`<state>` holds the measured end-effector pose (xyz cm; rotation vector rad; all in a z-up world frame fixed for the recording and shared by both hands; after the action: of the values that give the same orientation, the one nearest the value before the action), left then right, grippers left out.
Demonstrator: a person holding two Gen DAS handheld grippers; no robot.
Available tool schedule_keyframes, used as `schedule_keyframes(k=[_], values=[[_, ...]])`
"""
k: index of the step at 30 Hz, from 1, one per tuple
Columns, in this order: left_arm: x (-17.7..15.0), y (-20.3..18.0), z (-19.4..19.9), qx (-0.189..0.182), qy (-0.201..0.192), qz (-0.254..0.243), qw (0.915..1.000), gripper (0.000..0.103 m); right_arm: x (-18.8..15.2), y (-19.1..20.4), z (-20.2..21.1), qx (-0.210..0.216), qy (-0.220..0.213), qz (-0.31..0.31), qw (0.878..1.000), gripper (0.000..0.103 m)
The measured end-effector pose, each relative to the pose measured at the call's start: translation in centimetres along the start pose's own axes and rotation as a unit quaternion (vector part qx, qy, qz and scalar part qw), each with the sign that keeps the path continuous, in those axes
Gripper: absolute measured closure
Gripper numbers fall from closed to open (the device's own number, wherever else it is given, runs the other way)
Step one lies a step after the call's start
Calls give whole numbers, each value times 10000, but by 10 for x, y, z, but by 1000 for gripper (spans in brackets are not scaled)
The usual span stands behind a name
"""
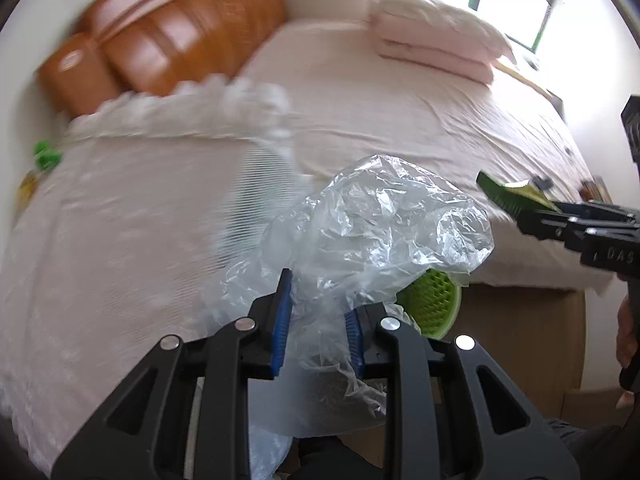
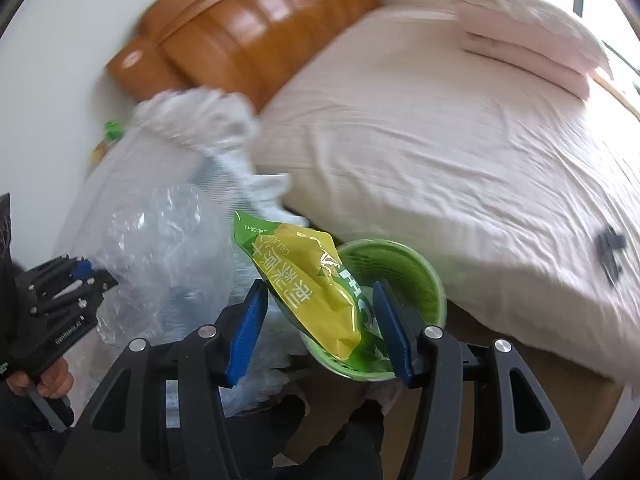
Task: Collect trash
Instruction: 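Carry bag and snack wrapper over the wastebasket and open both grippers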
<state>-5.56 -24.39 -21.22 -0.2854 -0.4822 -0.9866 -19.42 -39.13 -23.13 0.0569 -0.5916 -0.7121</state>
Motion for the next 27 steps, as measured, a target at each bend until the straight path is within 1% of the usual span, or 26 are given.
schedule_keyframes(k=[1, 5, 9, 10, 12, 14, 16, 20, 24, 27], values=[[3, -11, -9, -41, 63, -93, 9999, 79, -1, -15, 3, -75, 2, -96, 9999, 48], [7, -44, -43, -184, 327, -315, 9988, 79, -2, -54, 9, -254, 9, -318, 9992, 48], [8, -74, -77, -225, 578, -489, 9969, 78, -4, -80, 11, -334, 57, -417, 9986, 48], [8, -80, -82, -226, 627, -525, 9964, 77, -5, -85, 11, -334, 72, -427, 9985, 48], [7, -91, -96, -245, 799, -588, 9948, 62, -5, -93, 12, -339, 92, -424, 9985, 48], [8, -98, -104, -238, 904, -572, 9940, 33, -3, -98, 11, -305, 117, -421, 9986, 48], [7, -102, -110, -195, 947, -580, 9936, 23, -2, -100, 10, -272, 130, -401, 9987, 48], [3, -108, -111, -176, 1033, -626, 9925, 12, 0, -97, 6, -185, 169, -324, 9992, 48], [1, -111, -113, -140, 1123, -604, 9917, 8, 0, -94, 4, -103, 170, -301, 9993, 48], [1, -108, -111, -160, 1153, -550, 9917, 8, -1, -89, 3, -49, 180, -282, 9994, 48]])
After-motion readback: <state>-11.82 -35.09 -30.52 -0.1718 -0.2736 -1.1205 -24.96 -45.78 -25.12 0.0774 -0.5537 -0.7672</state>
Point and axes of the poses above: each gripper's, at about its wrist camera, not at the fingertips, and z roughly against the way its jaws point, y to its left, x to its top, the point moved 6 cm from there along -z, roughly the way its jaws point, and after that the axes turned 4 degrees about -y, right-handed, at the moved point
